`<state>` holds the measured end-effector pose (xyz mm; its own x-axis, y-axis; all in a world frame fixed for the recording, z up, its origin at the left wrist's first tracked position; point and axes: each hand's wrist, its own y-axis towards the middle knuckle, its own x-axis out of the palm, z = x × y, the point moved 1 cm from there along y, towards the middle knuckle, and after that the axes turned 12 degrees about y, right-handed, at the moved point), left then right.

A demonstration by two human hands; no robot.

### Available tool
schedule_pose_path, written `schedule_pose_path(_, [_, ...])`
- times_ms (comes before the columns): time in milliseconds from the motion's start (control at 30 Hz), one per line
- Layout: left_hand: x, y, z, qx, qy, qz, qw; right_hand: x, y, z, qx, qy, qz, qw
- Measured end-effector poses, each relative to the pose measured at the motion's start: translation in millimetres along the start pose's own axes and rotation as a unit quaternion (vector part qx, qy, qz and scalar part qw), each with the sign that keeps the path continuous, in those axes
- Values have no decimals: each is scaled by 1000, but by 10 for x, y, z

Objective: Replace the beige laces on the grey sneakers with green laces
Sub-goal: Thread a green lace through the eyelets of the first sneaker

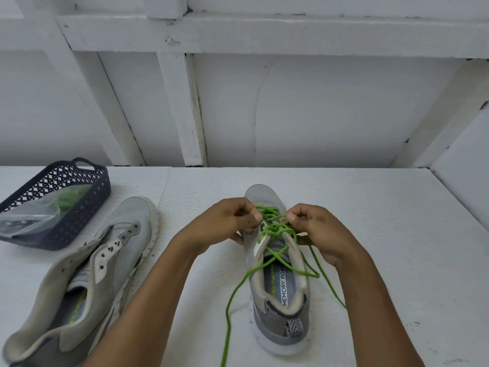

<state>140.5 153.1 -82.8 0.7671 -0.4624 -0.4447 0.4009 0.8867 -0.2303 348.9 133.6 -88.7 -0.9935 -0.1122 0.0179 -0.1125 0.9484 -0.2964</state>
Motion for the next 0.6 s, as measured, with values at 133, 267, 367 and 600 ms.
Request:
schedule_pose_path(133, [62, 7, 18, 31, 51, 13, 998, -14, -2, 18, 16, 29, 10, 999])
schedule_pose_path(267, [88, 27, -30, 16, 19, 41, 999, 9, -1, 40, 24, 55, 26, 998])
schedule_pose_path(367, [78, 51, -62, 0, -4, 59, 998, 14, -5, 62, 23, 74, 33, 996])
schedule_pose_path(600, [106, 37, -53, -28, -139, 92, 986, 21, -25, 82, 23, 179, 14, 983])
